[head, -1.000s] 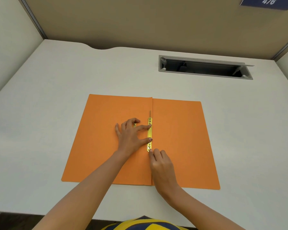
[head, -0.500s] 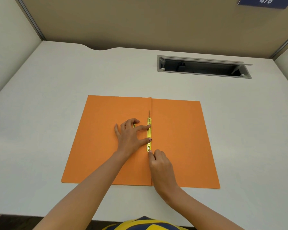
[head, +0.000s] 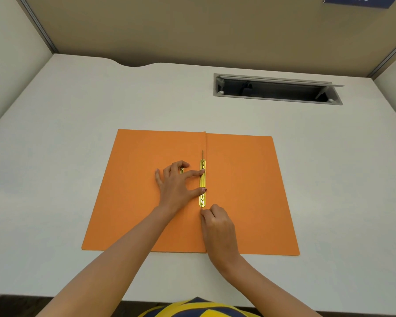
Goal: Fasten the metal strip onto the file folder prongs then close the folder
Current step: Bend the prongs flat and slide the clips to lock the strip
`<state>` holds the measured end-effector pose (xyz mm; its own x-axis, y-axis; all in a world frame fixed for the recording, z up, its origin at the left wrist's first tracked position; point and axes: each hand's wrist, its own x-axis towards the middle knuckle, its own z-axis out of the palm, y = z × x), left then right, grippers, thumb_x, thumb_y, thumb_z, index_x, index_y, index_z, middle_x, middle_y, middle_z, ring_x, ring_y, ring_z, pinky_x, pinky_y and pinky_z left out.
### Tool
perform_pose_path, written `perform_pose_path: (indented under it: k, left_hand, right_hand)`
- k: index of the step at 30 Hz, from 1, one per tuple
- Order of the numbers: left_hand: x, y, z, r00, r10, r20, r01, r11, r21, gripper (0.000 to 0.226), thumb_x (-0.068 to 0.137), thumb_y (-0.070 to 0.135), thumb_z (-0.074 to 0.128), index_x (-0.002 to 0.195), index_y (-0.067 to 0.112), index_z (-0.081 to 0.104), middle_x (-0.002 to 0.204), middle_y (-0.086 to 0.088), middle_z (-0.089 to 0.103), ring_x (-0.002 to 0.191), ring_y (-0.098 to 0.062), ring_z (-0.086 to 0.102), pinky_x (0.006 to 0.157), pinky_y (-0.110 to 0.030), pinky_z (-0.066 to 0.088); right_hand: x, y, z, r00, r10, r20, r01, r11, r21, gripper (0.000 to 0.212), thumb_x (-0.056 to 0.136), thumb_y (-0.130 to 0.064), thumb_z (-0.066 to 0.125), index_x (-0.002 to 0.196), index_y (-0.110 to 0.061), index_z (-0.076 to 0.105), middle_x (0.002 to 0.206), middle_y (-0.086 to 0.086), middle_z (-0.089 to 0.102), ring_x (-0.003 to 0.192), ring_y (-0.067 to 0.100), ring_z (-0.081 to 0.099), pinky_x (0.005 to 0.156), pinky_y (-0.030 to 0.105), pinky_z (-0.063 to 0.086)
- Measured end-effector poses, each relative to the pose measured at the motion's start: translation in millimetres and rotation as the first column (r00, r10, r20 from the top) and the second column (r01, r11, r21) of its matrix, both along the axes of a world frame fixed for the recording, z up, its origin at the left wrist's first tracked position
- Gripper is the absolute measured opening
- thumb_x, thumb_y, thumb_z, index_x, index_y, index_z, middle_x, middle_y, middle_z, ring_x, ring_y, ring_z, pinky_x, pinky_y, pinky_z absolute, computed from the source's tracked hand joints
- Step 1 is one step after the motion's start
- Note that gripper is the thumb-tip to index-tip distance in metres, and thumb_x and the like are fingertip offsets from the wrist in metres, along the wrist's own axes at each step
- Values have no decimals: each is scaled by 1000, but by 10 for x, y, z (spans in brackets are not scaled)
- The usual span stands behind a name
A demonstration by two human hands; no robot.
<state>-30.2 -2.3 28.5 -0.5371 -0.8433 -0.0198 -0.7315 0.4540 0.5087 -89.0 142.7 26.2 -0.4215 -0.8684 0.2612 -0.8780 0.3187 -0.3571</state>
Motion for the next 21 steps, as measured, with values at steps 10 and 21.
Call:
perform_pose_path:
  k: [10,21]
  left_hand:
    - [1,143,7,1000,-4,7,4,998,57,47,80,55,61,125,56,48,146,13,33,138,-19,21,115,-56,-2]
    - [459,301,64,908,384,-168,-387,922,18,42,95,26,49,136,24,47,140,0,52,134,-20,40,115,-51,15]
  right_hand:
    - [31,107,0,990,86,108,-84,996,-29,31,93,-16,46,116,-3,63,105,7,61,94,20,58,81,28,50]
    - [-129,174,-171,988,155,14,-154,988,-15,41,96,-17,39,130,-4,56,134,12,58,125,25,53,105,37,44]
